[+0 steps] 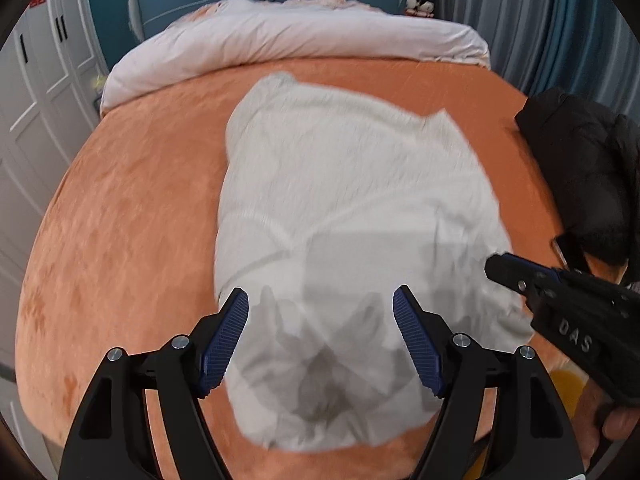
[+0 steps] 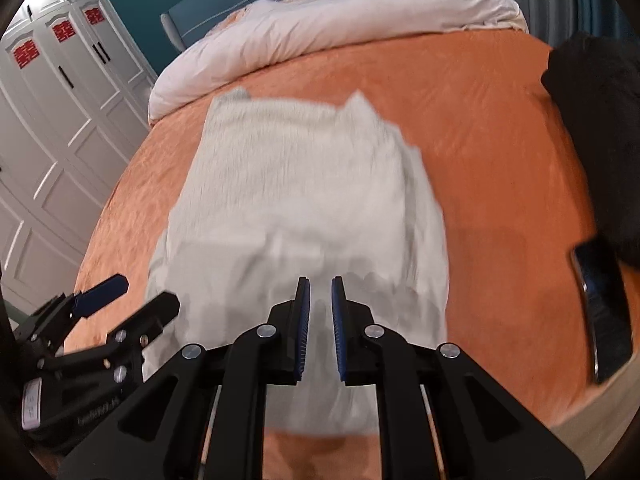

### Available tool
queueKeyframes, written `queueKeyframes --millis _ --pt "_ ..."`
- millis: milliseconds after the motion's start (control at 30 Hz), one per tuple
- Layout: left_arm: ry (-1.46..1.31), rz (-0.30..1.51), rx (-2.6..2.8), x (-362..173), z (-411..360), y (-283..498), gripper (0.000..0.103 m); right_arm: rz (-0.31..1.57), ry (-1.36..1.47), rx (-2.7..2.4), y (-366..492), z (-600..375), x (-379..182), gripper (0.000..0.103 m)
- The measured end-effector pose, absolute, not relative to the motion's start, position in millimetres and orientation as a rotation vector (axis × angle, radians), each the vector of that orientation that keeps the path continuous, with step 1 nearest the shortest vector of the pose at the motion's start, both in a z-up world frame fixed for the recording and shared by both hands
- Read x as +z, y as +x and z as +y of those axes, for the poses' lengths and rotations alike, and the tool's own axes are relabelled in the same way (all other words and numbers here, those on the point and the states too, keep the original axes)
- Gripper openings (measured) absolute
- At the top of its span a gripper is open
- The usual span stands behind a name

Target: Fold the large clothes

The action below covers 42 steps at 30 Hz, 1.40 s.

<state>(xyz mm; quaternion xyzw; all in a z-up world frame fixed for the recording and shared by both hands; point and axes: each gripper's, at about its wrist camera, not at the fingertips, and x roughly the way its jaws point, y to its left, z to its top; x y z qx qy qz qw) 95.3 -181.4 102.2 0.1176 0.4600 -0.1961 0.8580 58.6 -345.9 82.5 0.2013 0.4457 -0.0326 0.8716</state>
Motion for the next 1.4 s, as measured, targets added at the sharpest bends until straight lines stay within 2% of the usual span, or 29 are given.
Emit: queueKeyframes --millis 233,333,567,633,700,733,767,867,967,1100,1167,1233,1400 --pt "0.233 1.063 -0.375 71.4 -167.1 88.7 0.074 1.040 0.412 -0.072 45.6 -328.0 42.3 0.011" --pt "0.258 1.060 -0.352 58.9 -162.5 87.5 0.083 1.068 0.417 -0.069 42.7 -325.8 24.1 0.009" --pt "0.251 1.099 -0.337 33.1 -153.2 95.5 0.094 1.086 0.295 -0.050 33.6 -307.2 4.8 0.009" --pt "0.222 1.124 -0.344 33.3 -149.4 99.5 0.093 1.101 0.300 -0.036 36.0 -311.2 8.8 0.009" --pt "0.195 1.130 -0.364 48.0 -147.3 100.7 0.085 1.109 0.341 -0.040 41.0 -318.8 21.9 0.009" --pt "0.196 1.107 -0.365 60.1 -147.1 101.2 0.077 1.073 0.366 -0.045 43.7 -327.6 38.1 0.012" --pt "0.197 1.076 -0.372 71.2 -147.6 101.5 0.076 1.038 0.370 -0.049 47.3 -334.6 50.2 0.012" --pt "0.195 0.970 -0.388 108.6 -154.8 112.7 0.076 0.925 0.378 -0.065 75.2 -360.0 101.0 0.012" --pt "0.192 0.925 -0.403 128.1 -175.7 139.4 0.076 0.888 0.354 -0.081 113.9 -371.6 124.2 0.012" --pt "0.183 0.966 -0.390 114.4 -196.9 173.8 0.077 0.943 0.333 -0.128 163.4 -383.7 107.8 0.011" --pt "0.160 1.021 -0.386 97.9 -203.6 188.0 0.078 0.984 0.340 -0.149 174.5 -389.7 85.0 0.008" --pt "0.145 1.049 -0.390 82.9 -207.1 194.0 0.083 1.032 0.351 -0.159 177.0 -391.8 64.3 0.007" --pt "0.270 1.006 -0.373 63.9 -223.1 188.7 0.085 1.064 0.330 -0.162 177.7 -382.3 28.6 0.006"
